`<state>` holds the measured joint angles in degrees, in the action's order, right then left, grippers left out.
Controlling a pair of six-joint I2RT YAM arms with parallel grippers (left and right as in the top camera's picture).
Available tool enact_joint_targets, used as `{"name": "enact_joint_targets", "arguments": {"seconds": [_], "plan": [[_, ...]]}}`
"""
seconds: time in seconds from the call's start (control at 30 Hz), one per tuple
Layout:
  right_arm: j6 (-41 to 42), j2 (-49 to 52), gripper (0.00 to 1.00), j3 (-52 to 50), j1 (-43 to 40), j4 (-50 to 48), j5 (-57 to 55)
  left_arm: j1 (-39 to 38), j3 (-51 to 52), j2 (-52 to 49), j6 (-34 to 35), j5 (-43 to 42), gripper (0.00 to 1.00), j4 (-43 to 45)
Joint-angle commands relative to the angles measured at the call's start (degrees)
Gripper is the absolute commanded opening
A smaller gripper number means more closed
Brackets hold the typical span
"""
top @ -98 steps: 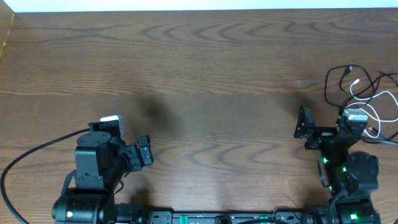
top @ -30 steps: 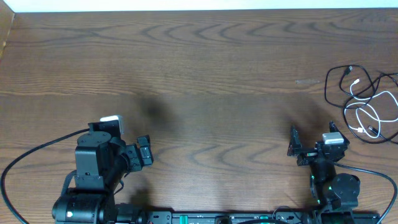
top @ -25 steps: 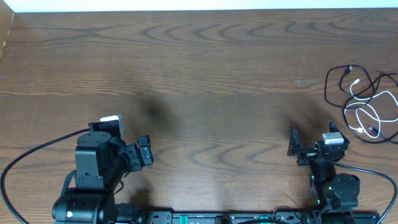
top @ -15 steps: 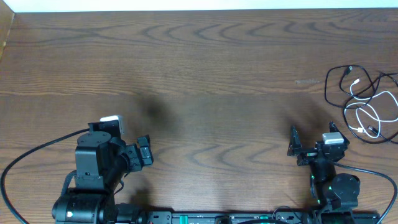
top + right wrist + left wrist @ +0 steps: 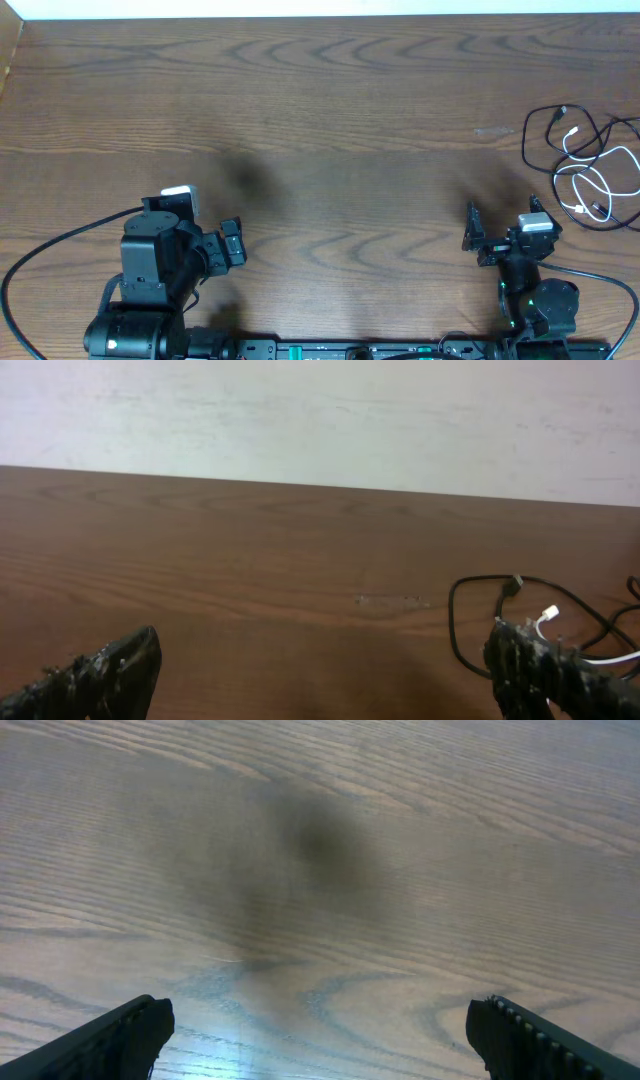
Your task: Untangle cables
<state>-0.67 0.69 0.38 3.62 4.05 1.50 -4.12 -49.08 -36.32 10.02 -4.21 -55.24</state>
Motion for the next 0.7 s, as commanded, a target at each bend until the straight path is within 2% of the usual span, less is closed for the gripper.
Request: {"name": "enact_joint_targets", "arguments": {"seconds": [0.0, 0.17, 0.37, 0.67], "plan": [[0.4, -0.4, 0.99, -0.1, -0.3, 0.3, -0.9, 0.2, 0.4, -0.1, -1.0, -0.1, 0.99, 0.0], [0.4, -0.4, 0.99, -0.1, -0.3, 0.3, -0.9, 0.2, 0.4, 0.0, -1.0, 0.1, 0.99, -0.2], [0.4, -0.4, 0.99, -0.1, -0.3, 0.3, -0.9, 0.2, 2.6, 4.7, -1.4, 1.2, 0.99, -1.1], [0.4, -0.4, 0.99, -0.1, -0.3, 0.3, -0.9, 2.5, 15.0, 18.3, -1.4, 1.2, 0.99, 4.7]]}}
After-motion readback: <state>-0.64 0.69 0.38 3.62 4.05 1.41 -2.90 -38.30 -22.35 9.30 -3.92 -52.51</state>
